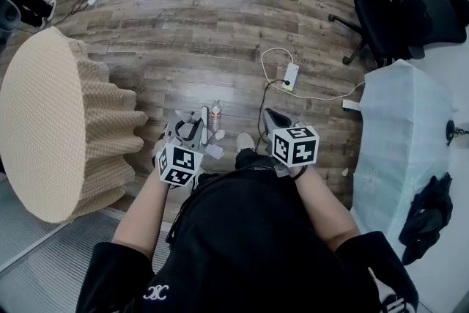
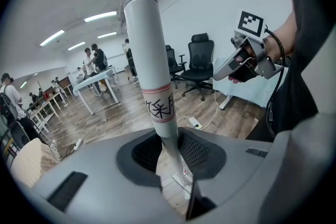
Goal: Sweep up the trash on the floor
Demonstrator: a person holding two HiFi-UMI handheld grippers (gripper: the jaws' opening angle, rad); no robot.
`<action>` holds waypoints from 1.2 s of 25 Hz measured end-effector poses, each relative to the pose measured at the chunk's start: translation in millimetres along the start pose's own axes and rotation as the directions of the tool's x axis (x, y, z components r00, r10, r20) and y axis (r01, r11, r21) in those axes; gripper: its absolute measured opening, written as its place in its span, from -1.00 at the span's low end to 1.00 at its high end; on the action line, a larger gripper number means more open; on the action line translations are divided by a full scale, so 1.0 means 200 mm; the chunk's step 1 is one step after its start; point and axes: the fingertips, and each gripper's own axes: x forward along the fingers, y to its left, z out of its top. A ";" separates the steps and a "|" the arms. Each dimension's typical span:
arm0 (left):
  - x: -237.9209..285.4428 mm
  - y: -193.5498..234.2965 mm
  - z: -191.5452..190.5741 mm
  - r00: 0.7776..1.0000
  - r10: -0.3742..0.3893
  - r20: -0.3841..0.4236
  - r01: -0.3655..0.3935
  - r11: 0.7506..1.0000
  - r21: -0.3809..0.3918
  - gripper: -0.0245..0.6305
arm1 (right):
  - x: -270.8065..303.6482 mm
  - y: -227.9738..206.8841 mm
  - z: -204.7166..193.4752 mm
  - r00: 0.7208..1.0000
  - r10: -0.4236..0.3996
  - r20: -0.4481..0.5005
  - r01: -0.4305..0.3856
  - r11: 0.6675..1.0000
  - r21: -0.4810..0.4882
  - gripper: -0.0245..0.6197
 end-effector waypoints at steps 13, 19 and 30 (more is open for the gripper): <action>-0.51 0.21 0.33 0.966 0.202 0.161 -0.190 0.978 -0.091 -0.65 | -0.02 0.47 0.31 0.977 0.157 0.142 -0.122 0.966 -0.227 -0.88; -0.76 0.39 0.54 0.906 0.310 0.288 -0.268 0.947 -0.177 -0.65 | -0.13 0.81 0.67 0.920 0.261 0.292 -0.152 0.925 -0.349 -0.88; -1.16 0.60 0.96 0.762 0.427 0.487 -0.333 0.903 -0.271 -0.65 | -0.45 1.18 1.16 0.801 0.395 0.450 -0.242 0.901 -0.359 -0.89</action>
